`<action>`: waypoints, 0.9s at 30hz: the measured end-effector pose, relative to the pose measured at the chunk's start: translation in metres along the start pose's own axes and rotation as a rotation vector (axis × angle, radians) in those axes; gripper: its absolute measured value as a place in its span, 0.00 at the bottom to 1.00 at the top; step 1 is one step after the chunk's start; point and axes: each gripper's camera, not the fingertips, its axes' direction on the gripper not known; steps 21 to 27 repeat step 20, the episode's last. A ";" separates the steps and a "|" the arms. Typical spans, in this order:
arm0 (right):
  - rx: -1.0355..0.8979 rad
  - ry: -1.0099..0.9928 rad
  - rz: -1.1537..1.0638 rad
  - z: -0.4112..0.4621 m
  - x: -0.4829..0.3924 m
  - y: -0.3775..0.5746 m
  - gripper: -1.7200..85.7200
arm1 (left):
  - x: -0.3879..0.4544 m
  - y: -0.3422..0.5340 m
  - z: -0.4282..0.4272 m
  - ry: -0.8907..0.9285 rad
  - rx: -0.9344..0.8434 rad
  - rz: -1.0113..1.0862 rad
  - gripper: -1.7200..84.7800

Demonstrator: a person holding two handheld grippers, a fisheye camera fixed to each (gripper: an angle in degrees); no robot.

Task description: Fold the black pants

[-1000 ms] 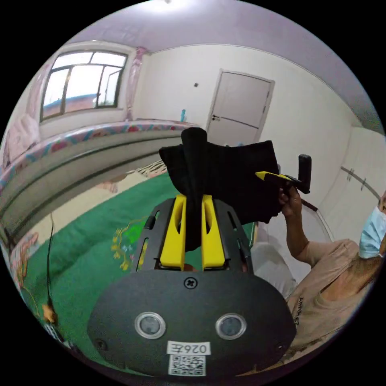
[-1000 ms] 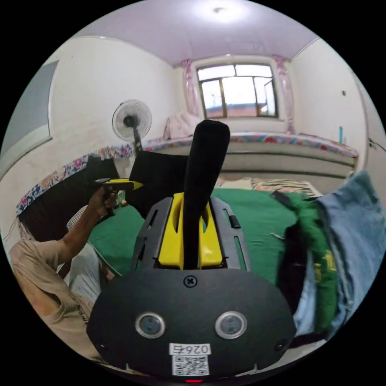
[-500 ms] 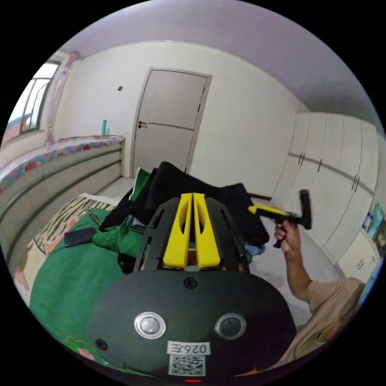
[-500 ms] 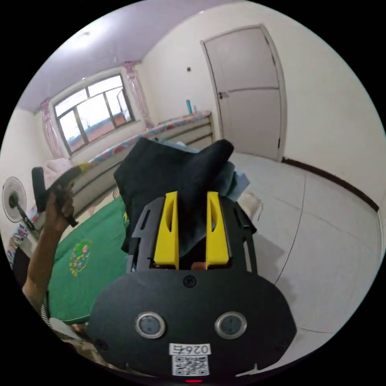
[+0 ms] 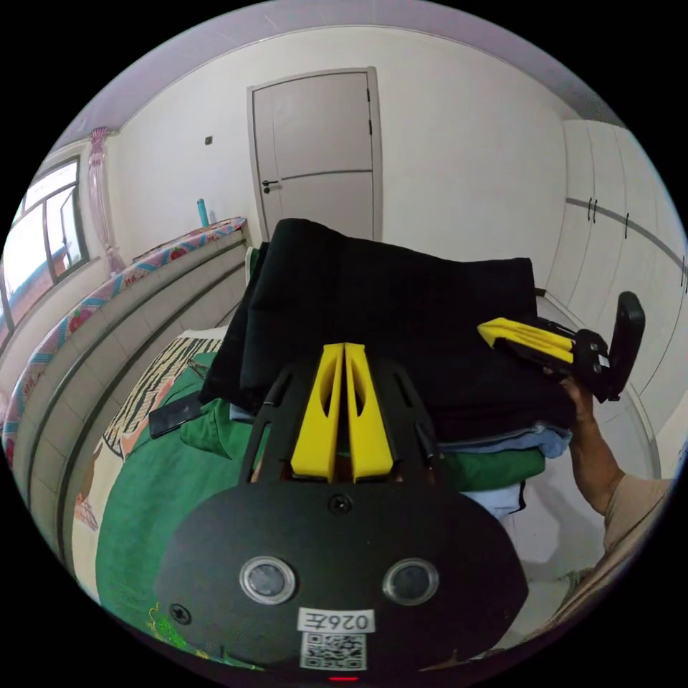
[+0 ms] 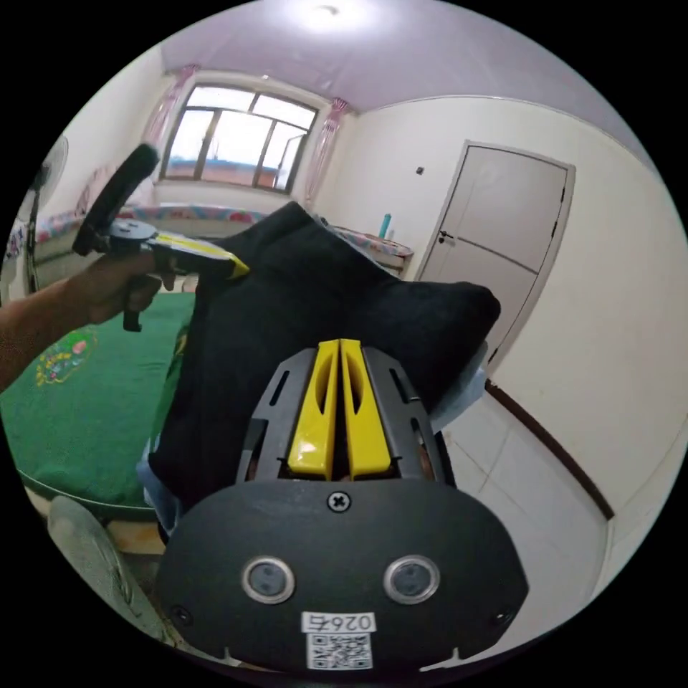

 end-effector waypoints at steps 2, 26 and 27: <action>0.004 -0.041 0.038 -0.011 -0.012 0.004 0.01 | 0.001 0.004 -0.022 0.012 -0.010 -0.032 0.01; 0.313 -0.836 -0.342 -0.166 -0.468 -0.008 0.01 | -0.023 0.384 -0.640 -0.766 -0.006 -0.531 0.02; 0.313 -0.836 -0.342 -0.166 -0.468 -0.008 0.01 | -0.023 0.384 -0.640 -0.766 -0.006 -0.531 0.02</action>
